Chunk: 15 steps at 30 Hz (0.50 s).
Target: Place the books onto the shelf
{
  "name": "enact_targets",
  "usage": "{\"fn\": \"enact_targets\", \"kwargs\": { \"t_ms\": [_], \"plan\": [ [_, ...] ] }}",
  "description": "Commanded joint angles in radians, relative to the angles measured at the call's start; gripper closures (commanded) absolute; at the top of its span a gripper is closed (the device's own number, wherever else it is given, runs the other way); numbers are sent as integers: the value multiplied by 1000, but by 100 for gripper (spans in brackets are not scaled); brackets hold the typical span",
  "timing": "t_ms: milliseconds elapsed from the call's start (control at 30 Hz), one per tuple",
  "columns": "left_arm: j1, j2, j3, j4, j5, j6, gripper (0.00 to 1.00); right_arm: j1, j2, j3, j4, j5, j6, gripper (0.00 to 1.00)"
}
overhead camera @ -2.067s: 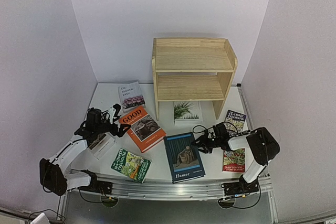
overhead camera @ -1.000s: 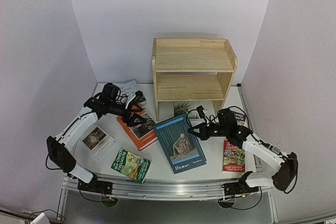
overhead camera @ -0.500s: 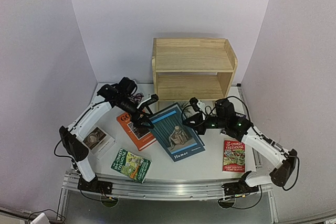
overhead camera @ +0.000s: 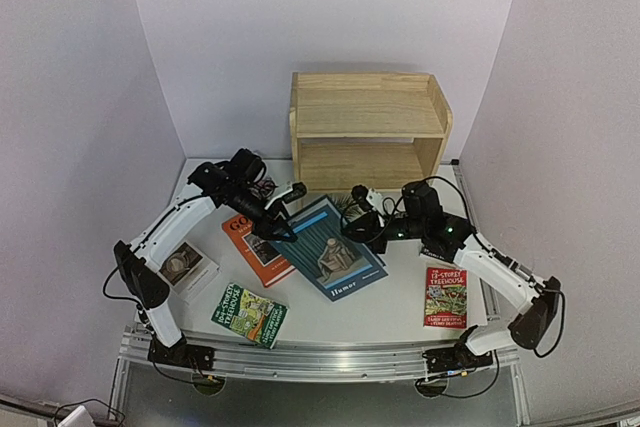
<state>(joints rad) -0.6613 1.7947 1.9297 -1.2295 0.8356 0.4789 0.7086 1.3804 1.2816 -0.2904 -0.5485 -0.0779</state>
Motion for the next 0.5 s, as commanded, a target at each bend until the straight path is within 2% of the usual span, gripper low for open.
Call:
{"fn": "enact_targets", "kwargs": {
  "t_ms": [0, 67, 133, 233, 267, 300, 333, 400, 467],
  "plan": [
    [-1, -15, 30, 17, 11, -34, 66, 6, 19, 56, 34, -32, -28, 100],
    [0, -16, 44, 17, 21, -68, 75, 6, 21, 61, 35, -2, -19, 100],
    [0, -19, 49, 23, 25, -134, 84, 6, 20, 66, 36, 97, 19, 97],
    [3, -32, 35, 52, -20, -247, 88, 6, -11, 48, 35, 335, 76, 37],
    [6, -40, 28, 68, -42, -292, 89, 6, -32, 36, 36, 408, 95, 22],
    [12, -49, 18, 80, -58, -326, 89, 6, -48, 25, 37, 474, 116, 16],
    [25, -65, 6, 99, -65, -391, 89, 11, -68, 19, 37, 521, 130, 11],
    [71, -95, -34, 128, -47, -494, 89, 62, -93, 11, 37, 621, 126, 9],
    [142, -145, -103, 172, -26, -606, 86, 175, -91, 7, 52, 748, 52, 9]
  ]
}}
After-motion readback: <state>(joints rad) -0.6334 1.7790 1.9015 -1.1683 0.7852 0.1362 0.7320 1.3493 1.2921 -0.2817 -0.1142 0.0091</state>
